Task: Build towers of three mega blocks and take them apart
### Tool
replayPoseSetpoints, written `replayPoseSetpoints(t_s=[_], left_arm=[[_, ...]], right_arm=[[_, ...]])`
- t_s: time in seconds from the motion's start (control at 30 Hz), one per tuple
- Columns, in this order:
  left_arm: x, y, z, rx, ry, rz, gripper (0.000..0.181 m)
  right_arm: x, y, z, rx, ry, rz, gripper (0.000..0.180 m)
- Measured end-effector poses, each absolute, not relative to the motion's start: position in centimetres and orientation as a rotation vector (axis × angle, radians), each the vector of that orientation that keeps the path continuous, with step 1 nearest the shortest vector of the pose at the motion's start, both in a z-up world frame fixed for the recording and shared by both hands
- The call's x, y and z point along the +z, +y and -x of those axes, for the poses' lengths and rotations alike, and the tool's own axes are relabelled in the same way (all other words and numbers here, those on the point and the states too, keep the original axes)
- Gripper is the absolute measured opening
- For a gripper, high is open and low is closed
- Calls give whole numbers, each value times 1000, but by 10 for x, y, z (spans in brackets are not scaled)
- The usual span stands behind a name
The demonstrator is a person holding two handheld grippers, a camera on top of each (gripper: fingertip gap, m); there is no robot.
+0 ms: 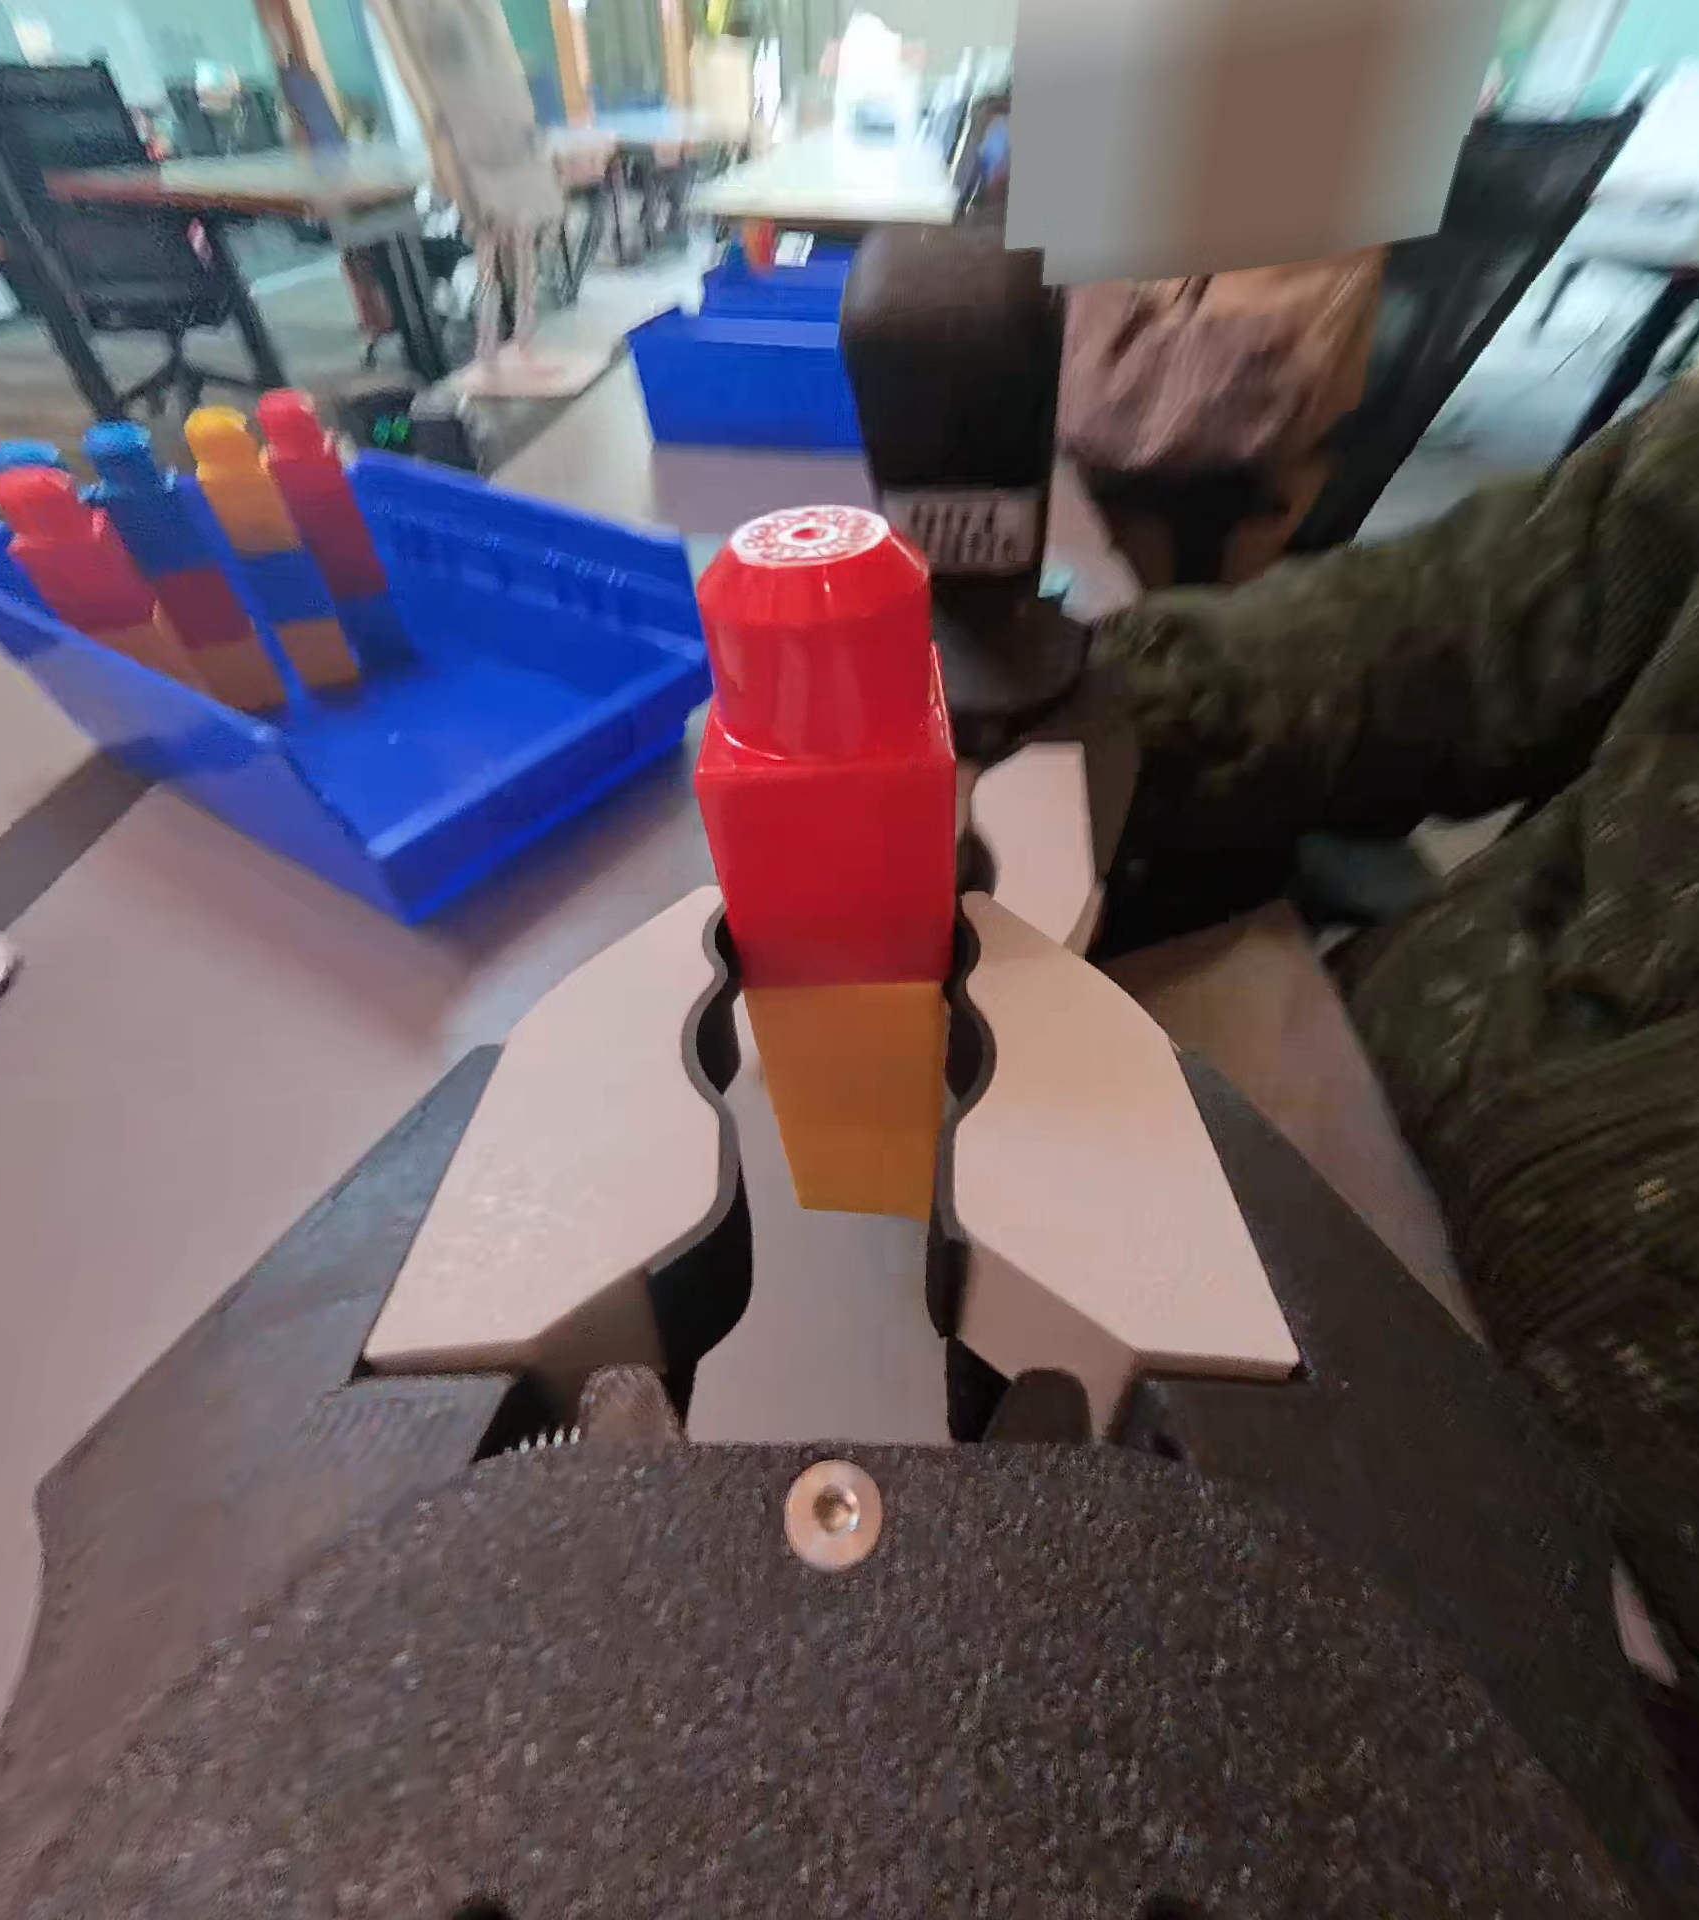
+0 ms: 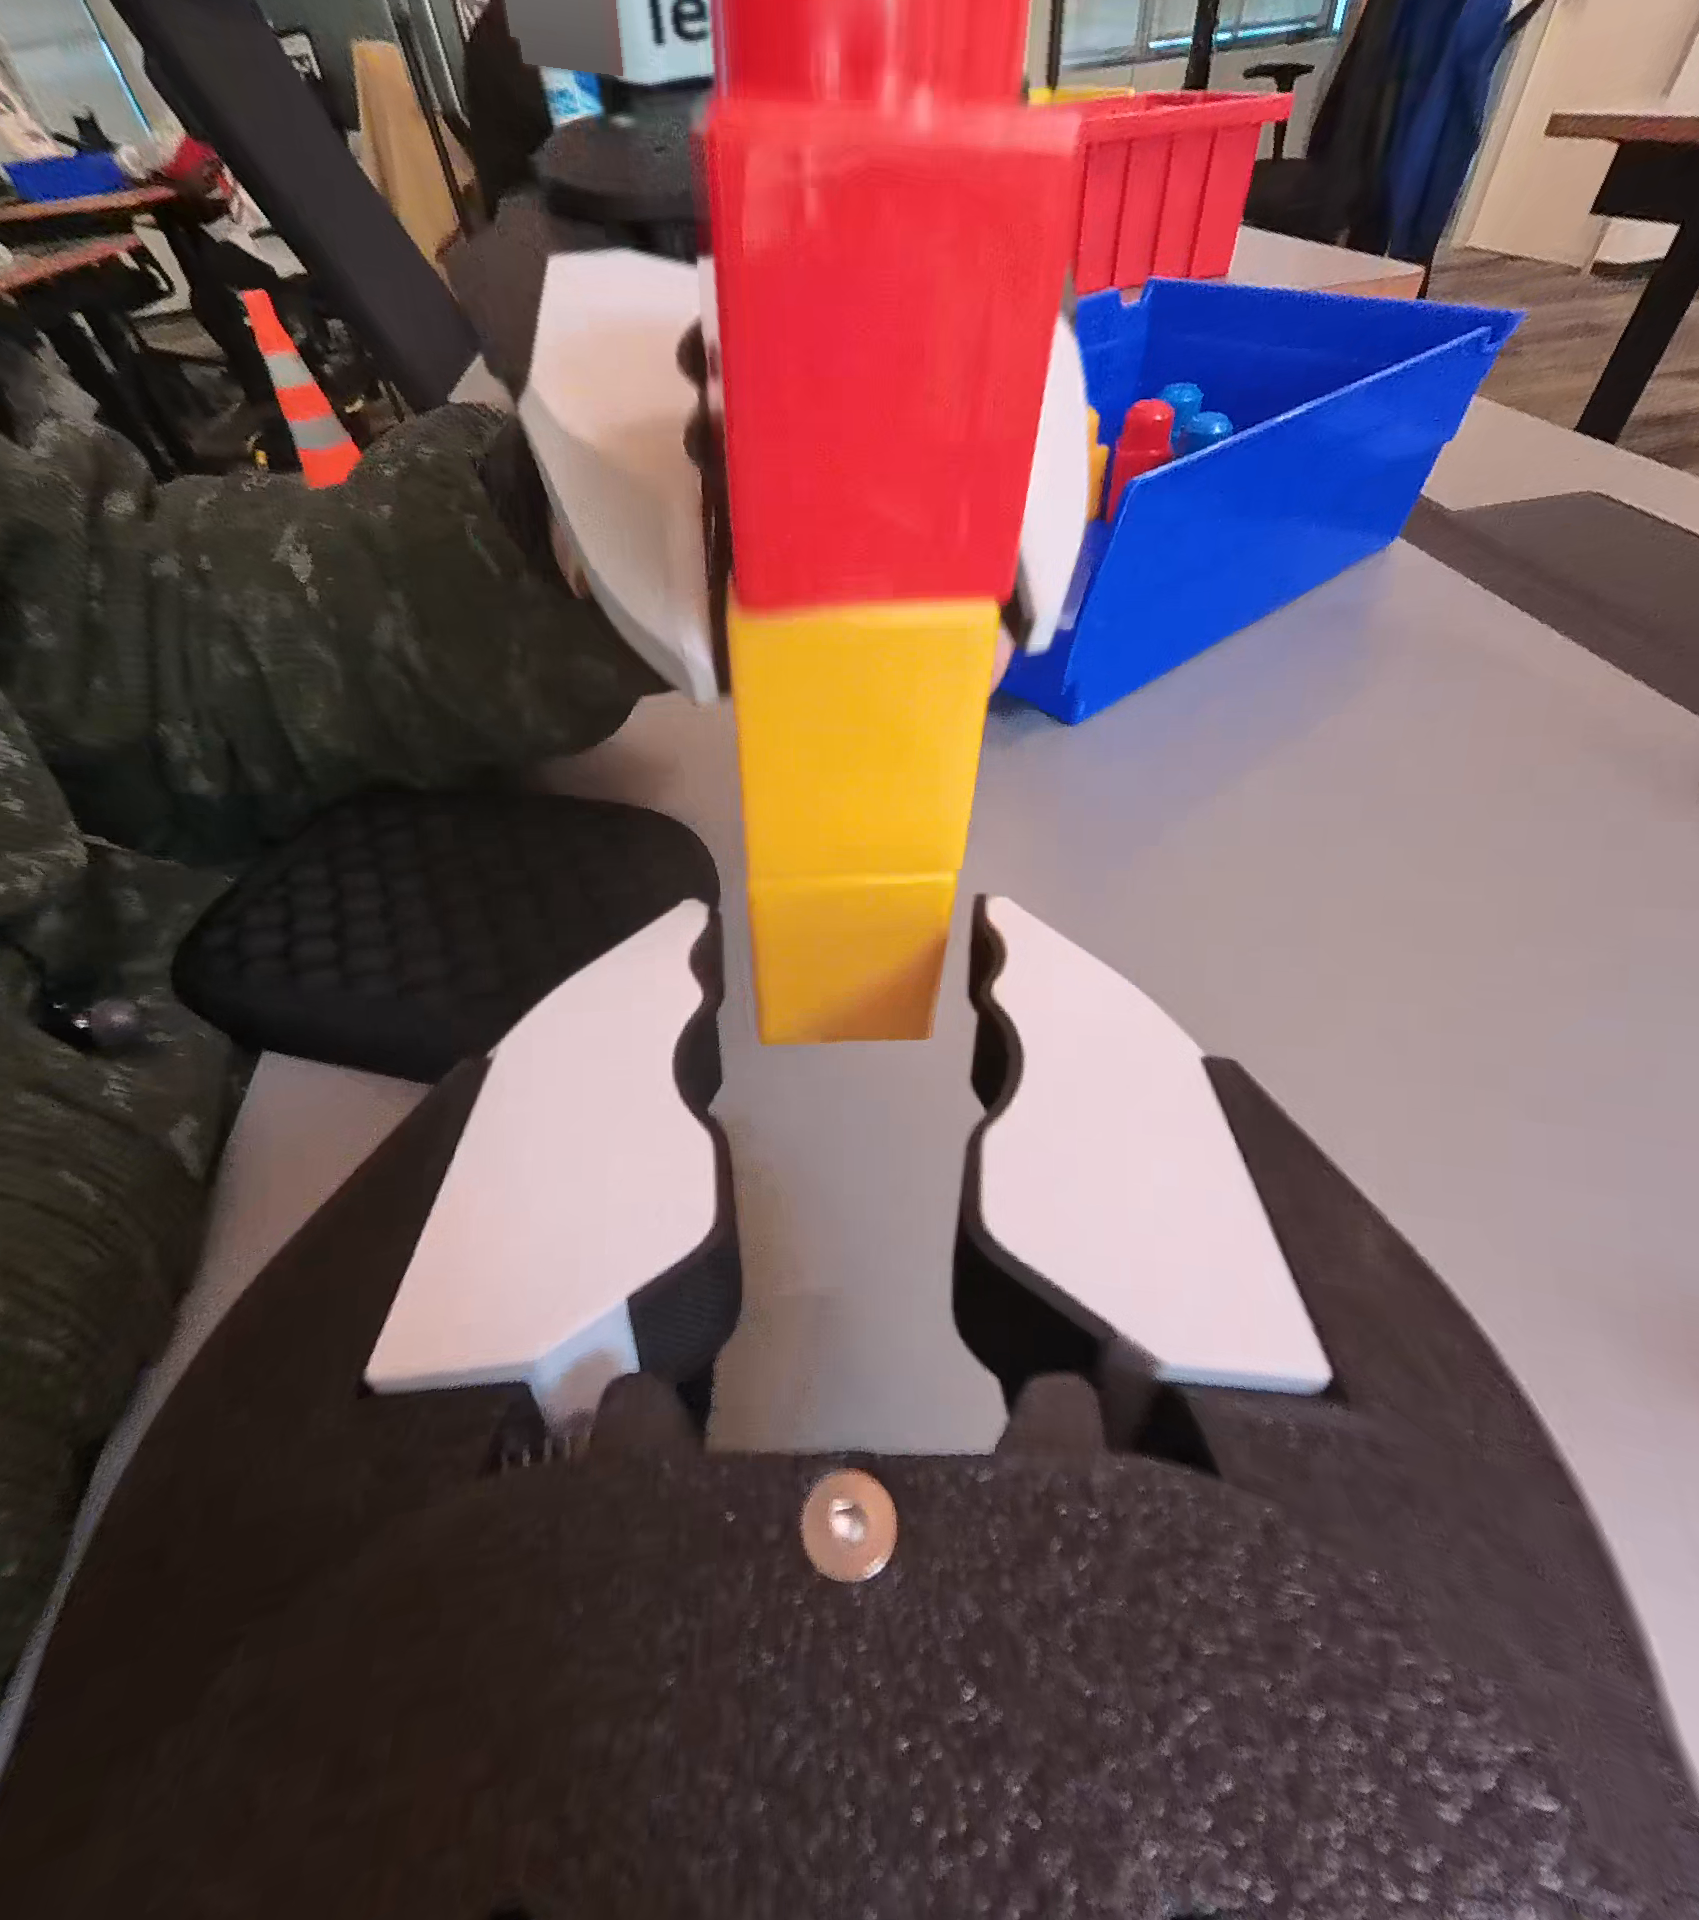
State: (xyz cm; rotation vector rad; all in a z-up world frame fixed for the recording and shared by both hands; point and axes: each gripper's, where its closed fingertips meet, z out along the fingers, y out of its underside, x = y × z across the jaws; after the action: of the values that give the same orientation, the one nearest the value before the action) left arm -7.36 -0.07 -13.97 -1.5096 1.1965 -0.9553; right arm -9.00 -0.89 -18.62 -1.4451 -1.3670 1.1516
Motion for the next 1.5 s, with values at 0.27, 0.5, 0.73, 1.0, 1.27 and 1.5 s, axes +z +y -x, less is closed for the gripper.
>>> replayPoseSetpoints(t_s=[0.27,0.5,0.73,1.0,1.27,1.5], left_arm=[[-200,-8,76,-564,1459,1671,37],[-186,-16,65,-598,1439,1567,38],[-146,12,99,-658,1096,1501,32],[-136,29,147,-612,828,1476,0],[-142,32,155,-610,766,1484,0],[-161,33,142,-567,829,1510,0]], right_arm=[[-160,-18,87,1140,-1353,1295,60],[-150,-24,79,1040,-1413,1238,37],[-97,44,30,882,-1184,1304,37],[-47,196,-76,504,-813,1581,38],[-89,309,-137,333,-611,1862,37],[-132,344,-124,367,-624,1930,37]])
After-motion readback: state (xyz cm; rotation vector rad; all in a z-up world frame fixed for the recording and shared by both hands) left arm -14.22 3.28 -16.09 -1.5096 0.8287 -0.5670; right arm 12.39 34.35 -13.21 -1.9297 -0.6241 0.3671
